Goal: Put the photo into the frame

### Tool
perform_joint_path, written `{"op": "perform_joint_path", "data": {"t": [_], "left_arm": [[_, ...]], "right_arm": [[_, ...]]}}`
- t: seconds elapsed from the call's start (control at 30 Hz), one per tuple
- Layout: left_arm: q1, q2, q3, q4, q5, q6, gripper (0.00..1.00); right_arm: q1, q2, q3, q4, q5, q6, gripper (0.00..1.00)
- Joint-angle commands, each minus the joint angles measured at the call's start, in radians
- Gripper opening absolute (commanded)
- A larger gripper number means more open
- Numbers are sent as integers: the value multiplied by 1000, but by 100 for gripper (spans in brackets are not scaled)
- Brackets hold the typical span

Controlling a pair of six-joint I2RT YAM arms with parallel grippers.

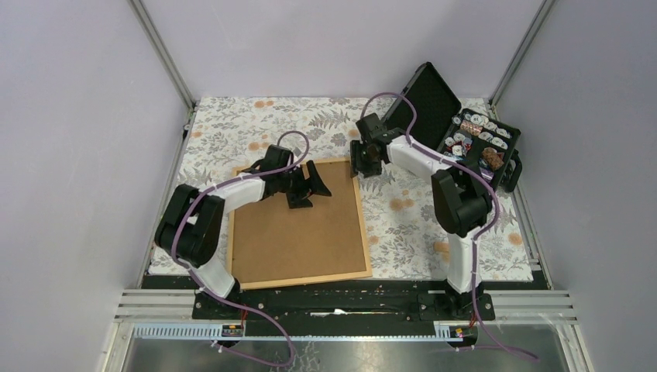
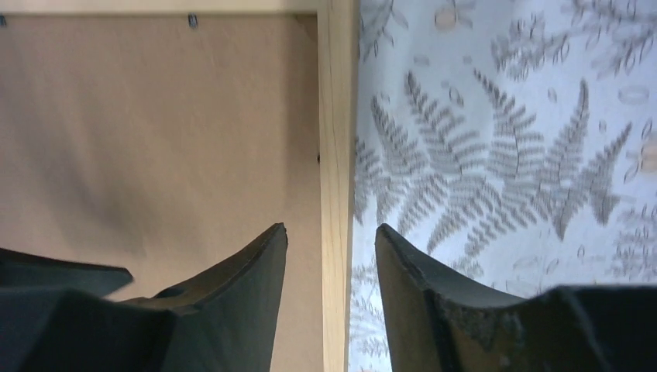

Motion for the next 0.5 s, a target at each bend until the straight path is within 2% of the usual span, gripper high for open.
{"op": "perform_joint_path", "data": {"t": [0.0, 0.07, 0.2, 0.47], "left_arm": [[-17, 51, 2, -4, -40, 27, 84], [-17, 56, -14, -2, -61, 32, 84], [-17, 58, -50, 11, -75, 41, 84], [-17, 61, -83, 37, -65, 34, 84]], "right_arm": [[-3, 94, 103, -51, 43, -56, 50], [-3, 127, 142, -67, 50, -62, 39], [-7, 151, 165, -69, 38, -57, 24], [-9, 213, 175, -69, 10, -50, 22]]}}
